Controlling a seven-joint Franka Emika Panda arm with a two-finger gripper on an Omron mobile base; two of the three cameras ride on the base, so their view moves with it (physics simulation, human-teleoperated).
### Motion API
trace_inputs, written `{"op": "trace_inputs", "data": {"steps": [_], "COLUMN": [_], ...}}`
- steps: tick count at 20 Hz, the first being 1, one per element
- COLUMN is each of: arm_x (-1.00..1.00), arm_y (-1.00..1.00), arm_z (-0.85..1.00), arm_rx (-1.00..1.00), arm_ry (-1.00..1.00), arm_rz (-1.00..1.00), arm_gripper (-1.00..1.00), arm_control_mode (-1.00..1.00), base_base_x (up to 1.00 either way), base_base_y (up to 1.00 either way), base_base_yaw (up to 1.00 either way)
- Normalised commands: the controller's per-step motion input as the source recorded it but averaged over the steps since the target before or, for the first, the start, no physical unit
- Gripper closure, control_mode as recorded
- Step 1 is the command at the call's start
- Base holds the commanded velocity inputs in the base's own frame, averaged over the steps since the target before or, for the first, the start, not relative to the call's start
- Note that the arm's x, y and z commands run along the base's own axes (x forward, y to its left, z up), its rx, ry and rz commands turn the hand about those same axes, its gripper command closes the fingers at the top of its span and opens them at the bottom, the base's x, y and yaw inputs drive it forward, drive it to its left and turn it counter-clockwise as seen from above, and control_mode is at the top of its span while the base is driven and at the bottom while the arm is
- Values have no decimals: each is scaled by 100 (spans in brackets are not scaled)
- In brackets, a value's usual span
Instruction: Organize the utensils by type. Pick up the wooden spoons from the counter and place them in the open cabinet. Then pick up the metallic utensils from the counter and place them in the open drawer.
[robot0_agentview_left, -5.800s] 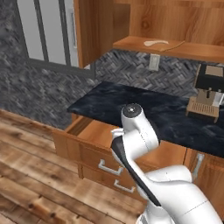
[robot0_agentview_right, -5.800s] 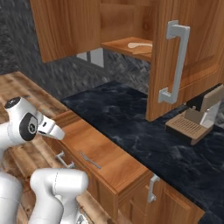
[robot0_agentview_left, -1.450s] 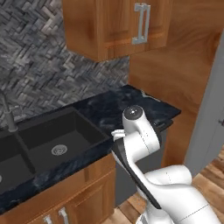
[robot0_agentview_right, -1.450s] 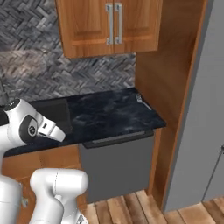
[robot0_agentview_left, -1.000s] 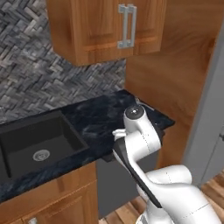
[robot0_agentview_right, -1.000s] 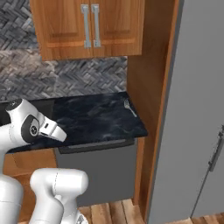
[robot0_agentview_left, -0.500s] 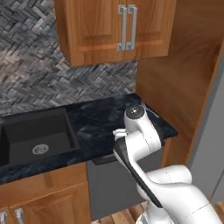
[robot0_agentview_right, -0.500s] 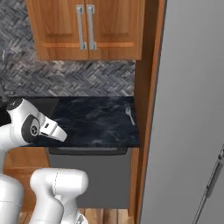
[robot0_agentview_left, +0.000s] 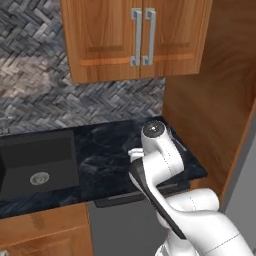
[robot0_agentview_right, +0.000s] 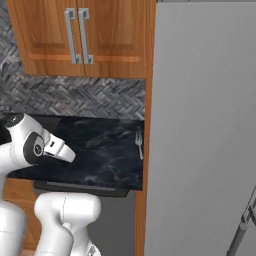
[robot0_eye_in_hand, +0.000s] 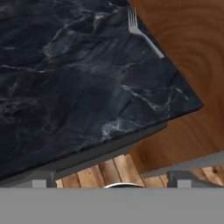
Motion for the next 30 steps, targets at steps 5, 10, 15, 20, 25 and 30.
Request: {"op": "trace_inputs", "data": {"steps": [5, 10, 15, 20, 25, 30], "arm_x": [0, 0, 2, 29, 17, 19], "arm_y": [0, 0, -6, -31, -51, -56], "arm_z": [0, 0, -1, -16, -24, -32], "arm_rx": [0, 0, 0, 0, -9, -13], "arm_ry": [0, 0, 0, 12, 14, 12], "arm_rz": [0, 0, 0, 4, 22, 17], "arm_gripper": [-100, -100, -100, -100, -100, -100], "arm_control_mode": [100, 100, -100, -100, -100, -100], "base_base_x": [64, 19, 0, 0, 0, 0], "base_base_y": [-32, -12, 0, 0, 0, 0], "base_base_yaw": [16, 4, 0, 0, 0, 0]}}
